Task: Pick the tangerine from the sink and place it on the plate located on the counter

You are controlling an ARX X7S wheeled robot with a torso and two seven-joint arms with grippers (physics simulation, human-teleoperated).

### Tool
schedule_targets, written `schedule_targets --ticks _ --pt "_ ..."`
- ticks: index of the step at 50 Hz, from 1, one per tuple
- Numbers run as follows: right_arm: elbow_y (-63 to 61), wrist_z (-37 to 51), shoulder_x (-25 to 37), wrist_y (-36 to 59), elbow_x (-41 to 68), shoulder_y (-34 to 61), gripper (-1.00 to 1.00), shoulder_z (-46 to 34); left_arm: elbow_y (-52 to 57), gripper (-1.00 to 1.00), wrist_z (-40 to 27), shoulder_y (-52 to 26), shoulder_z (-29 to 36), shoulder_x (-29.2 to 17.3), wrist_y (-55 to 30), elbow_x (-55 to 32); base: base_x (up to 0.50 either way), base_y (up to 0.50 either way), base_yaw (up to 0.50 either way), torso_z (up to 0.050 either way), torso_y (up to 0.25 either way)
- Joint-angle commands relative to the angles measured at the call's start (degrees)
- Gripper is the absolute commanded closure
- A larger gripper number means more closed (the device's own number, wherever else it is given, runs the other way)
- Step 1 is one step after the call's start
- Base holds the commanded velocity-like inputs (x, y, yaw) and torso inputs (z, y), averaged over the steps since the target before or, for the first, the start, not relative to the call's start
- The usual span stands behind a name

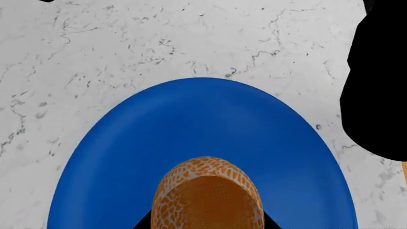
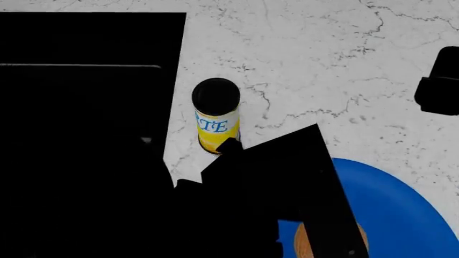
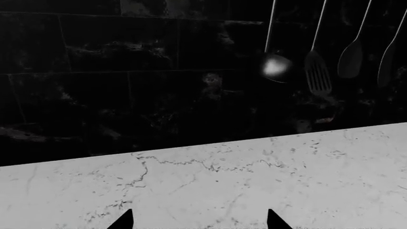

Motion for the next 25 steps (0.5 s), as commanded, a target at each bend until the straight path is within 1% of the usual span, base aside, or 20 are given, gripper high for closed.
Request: schedule_targets --ticks 1,10,25 --pt "0.8 0.0 0.0 -1.3 -0.2 -0.5 -1.0 -0.4 -0.7 1.0 0.2 0.8 1.4 0.2 0.6 0.8 0.0 0.0 0.0 0.0 0.01" --pt "1.9 -0.4 0.0 -3.0 -0.6 -1.5 -1.0 -0.5 -2.0 1.0 2.2 1.6 3.0 0.6 1.2 3.6 0.0 0.0 0.0 0.0 0.0" --pt "2.0 -0.6 -0.2 -4.5 -0.5 -3.5 -1.0 0.0 -2.2 1.0 2.7 2.8 4.5 0.9 2.0 4.7 0.0 0.0 0.0 0.0 0.0"
